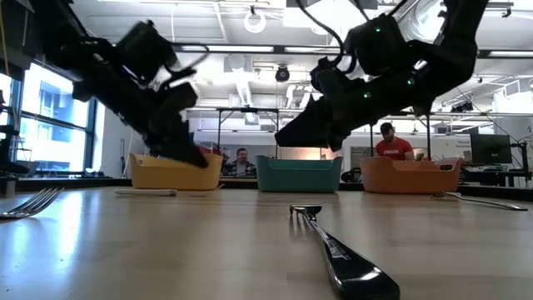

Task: Sort silverware by color (type)
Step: Put the top white fork into the orange bin

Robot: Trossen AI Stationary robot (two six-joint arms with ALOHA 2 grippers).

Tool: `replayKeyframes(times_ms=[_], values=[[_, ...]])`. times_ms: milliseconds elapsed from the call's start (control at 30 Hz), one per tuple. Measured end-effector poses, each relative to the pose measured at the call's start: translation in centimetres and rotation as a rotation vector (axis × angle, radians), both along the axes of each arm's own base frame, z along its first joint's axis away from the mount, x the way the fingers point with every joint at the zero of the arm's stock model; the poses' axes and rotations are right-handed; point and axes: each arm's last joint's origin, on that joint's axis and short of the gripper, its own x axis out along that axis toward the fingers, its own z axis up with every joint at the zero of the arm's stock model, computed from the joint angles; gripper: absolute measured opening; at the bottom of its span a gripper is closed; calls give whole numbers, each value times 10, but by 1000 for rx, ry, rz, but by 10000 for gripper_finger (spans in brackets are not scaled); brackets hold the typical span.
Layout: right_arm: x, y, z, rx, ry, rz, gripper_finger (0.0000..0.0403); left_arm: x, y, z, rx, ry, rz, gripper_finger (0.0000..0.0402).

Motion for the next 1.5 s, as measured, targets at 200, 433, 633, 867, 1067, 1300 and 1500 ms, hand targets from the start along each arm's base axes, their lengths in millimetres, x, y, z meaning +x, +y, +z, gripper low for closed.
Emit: replayKeyframes(times_ms=[200, 433, 633, 867, 1067, 1300, 1500], values=[[5, 0, 5, -8, -1, 2, 148, -4, 11, 0, 6, 311, -78, 77], [5, 0, 3, 0, 18, -1, 154, -5, 16, 0, -6, 381, -154, 120], [5, 0, 3, 0, 19, -2, 154, -5, 19, -12, -36, 431, -156, 92], [4, 0, 0, 1, 54, -2, 154, -5, 20, -15, -23, 458, -184, 17], [3, 0, -2, 2, 74, -1, 154, -4, 27, -6, -68, 340, -157, 15], [4, 8, 1, 1, 38, 25, 154, 3, 36, 4, -95, 186, -161, 5], [5, 14, 1, 29, 36, 36, 154, 3, 32, 4, -110, 196, -225, 2]])
